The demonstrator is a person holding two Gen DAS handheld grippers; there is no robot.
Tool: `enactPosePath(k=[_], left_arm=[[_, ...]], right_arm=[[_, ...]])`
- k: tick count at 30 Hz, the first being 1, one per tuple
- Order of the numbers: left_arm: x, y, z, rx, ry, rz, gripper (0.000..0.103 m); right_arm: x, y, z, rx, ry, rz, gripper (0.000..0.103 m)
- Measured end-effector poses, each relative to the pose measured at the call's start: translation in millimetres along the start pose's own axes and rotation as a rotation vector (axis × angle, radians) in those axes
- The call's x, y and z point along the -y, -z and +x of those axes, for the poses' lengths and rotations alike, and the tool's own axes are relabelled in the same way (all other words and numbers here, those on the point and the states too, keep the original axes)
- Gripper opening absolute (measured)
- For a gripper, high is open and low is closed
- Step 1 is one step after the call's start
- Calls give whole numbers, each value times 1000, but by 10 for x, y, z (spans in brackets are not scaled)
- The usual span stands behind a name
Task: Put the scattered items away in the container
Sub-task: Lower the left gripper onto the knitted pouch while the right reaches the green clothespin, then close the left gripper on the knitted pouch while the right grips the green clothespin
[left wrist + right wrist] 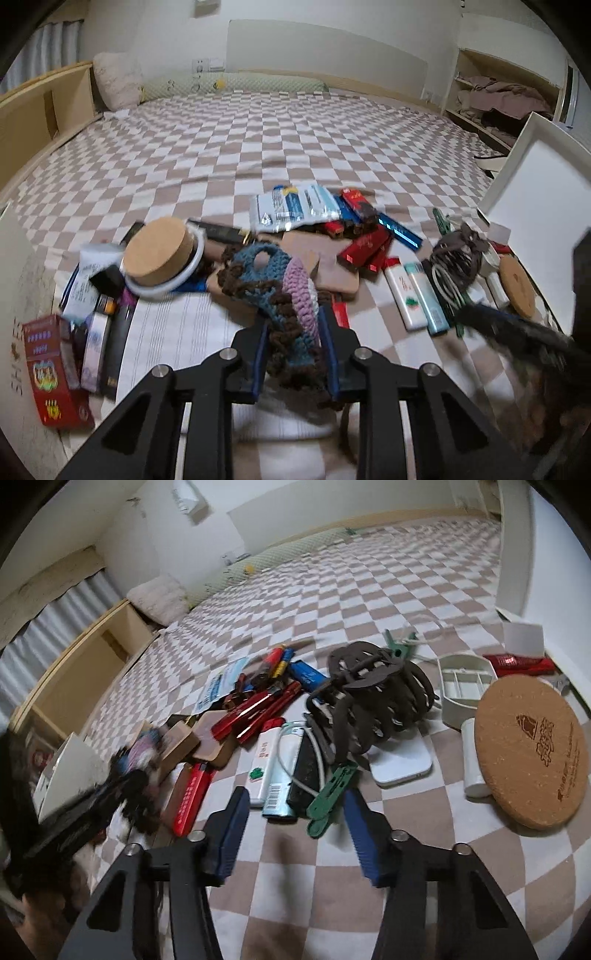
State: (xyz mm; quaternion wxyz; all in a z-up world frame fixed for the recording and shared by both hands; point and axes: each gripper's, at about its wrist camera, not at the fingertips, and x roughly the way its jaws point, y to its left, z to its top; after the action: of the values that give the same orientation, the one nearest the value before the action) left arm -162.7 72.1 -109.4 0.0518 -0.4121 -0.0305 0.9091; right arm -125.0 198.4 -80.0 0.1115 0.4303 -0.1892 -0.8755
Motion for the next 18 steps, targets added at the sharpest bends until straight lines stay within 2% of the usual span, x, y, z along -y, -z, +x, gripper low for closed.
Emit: enactPosePath(k=[8, 9, 18], left_arm=[[-101, 285, -220, -43, 18, 0, 26], [-112, 315, -239, -52, 20, -1, 26], [-218, 484, -444, -60, 30, -24, 26]], right_arm=[[137, -9, 90, -10, 21, 66, 26], [152, -3, 85, -10, 21, 69, 19], [159, 136, -63, -5, -13, 99, 19]])
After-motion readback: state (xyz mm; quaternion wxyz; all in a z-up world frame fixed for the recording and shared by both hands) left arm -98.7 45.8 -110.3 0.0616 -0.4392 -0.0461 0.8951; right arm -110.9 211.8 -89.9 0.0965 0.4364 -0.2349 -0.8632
